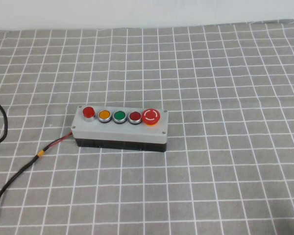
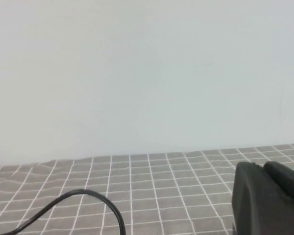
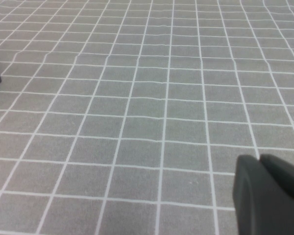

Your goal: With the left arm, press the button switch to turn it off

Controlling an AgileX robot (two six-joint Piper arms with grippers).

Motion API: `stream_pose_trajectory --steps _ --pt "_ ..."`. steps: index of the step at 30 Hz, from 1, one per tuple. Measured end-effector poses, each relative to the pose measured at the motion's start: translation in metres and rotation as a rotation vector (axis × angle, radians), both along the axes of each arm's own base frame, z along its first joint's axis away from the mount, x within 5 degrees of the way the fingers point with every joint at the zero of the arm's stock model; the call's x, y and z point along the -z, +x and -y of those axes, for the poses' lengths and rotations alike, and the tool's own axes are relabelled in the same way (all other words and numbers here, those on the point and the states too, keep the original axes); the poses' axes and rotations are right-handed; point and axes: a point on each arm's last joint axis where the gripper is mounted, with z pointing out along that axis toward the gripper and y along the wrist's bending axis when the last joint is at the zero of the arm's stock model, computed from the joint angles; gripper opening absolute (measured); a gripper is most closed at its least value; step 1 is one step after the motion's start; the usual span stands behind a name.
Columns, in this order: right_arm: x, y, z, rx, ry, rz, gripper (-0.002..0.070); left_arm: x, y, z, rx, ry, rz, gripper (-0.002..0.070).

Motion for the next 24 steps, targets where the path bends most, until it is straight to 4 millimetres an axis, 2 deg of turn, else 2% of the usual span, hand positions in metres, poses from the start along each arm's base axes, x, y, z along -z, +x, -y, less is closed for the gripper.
stream_pose_trajectory --steps 7,18,24 --pt "0.0 0.0 0.0 0.0 0.0 0.0 -0.0017 0.008 0.001 0.0 -0.005 -0.009 -0.04 -0.0003" --pt "0.0 0.0 0.0 0.0 0.0 0.0 -0.0017 0.044 -0.001 0.001 0.003 0.027 -0.445 -0.0003" --pt "0.0 0.0 0.0 0.0 0.0 0.0 -0.0017 0.049 -0.003 0.0 0.004 0.03 -0.499 -0.0003"
